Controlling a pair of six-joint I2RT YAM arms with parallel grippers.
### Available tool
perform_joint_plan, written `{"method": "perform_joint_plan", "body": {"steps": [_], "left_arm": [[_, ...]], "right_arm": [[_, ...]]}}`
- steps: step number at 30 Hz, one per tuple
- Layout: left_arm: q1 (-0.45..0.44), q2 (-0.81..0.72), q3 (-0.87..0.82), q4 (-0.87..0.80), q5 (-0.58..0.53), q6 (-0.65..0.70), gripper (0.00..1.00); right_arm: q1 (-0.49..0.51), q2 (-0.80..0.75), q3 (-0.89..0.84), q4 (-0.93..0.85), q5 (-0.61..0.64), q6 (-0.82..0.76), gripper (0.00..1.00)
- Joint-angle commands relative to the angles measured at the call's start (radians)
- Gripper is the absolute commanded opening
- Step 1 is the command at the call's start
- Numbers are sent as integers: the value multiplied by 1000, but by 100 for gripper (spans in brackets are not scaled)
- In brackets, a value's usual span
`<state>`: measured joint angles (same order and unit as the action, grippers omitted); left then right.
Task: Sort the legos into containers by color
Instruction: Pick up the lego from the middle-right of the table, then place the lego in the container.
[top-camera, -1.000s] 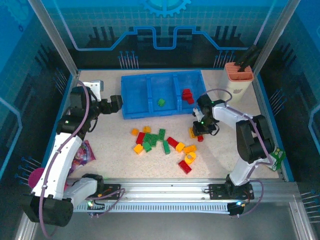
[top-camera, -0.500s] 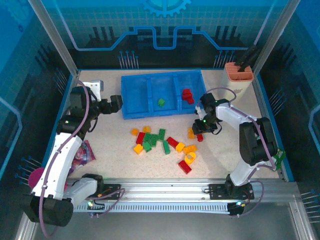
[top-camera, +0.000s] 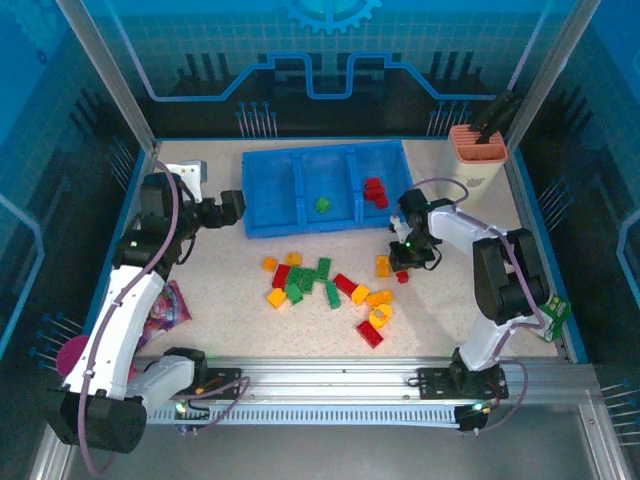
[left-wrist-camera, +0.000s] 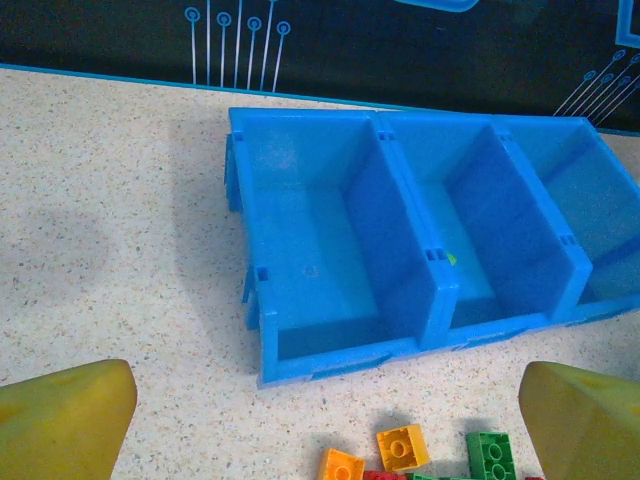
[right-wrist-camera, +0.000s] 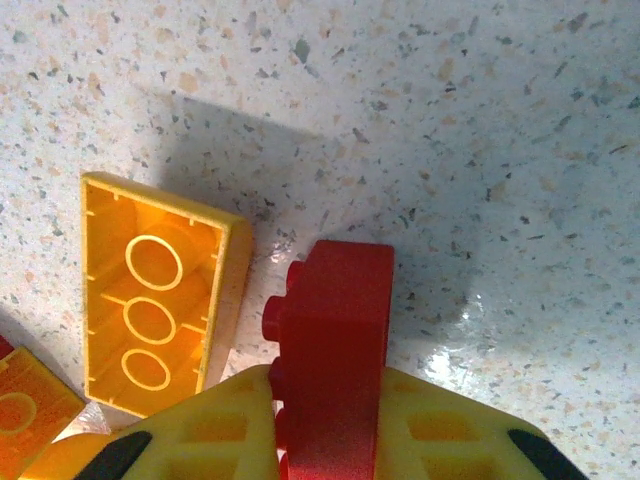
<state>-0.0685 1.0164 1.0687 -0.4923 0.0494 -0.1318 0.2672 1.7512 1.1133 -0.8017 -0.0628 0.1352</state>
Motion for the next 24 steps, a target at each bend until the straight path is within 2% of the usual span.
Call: {"method": "perform_joint_plan", "body": {"steps": [1,5,10,14,19,22,24], "left_arm": [[-9,-1,1,-7,-10,7,100],[-8,-21,5,12,-55,10,99],[-8,-38,-4,72,39,19,99],[-8,-69,-48,160,-52,-122,99],[-5,-84,-91,223,25,-79,99],[-4,-64,-96,230,164,-4,100],[-5,-42,-90,213,195,5,99]], "right_arm": [[-5,-50,52,-65,29,-8,22],[-3,-95,194,-112,49,-29,22],[3,-6,416,-94,61,-67,23],[12,130,570,-55,56,-78,23],[15,306,737,-20,65,-78,23],[18,396,833,-25,64,-76,23],[24,445,887,-38,73,-79,24]]}}
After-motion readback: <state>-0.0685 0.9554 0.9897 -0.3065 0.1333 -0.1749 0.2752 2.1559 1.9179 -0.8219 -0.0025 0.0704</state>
